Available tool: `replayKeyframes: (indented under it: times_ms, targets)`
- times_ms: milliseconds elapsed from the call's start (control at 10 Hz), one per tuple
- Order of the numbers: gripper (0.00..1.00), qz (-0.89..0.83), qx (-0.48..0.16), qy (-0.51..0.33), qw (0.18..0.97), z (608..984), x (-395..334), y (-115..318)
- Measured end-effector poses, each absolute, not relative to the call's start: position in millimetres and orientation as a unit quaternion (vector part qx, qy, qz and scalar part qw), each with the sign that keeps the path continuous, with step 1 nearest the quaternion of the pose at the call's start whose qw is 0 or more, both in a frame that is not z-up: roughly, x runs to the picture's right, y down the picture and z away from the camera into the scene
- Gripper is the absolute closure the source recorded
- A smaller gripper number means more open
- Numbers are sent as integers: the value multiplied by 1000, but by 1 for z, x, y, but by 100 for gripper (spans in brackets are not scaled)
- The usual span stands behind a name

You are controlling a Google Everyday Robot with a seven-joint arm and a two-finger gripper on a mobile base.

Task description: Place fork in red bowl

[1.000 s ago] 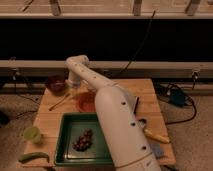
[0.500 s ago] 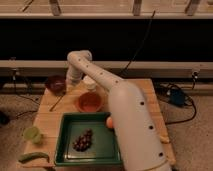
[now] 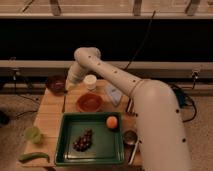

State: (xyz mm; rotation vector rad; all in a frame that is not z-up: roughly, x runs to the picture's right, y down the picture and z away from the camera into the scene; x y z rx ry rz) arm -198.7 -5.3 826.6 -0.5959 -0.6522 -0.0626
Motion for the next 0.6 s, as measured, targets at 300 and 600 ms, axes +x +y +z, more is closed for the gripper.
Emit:
replayKeyframes:
  times_ms: [300, 600]
  targets:
    - [100, 0, -281, -318, 905, 824, -154, -3]
    - [100, 12, -274, -334, 902, 818, -135, -6]
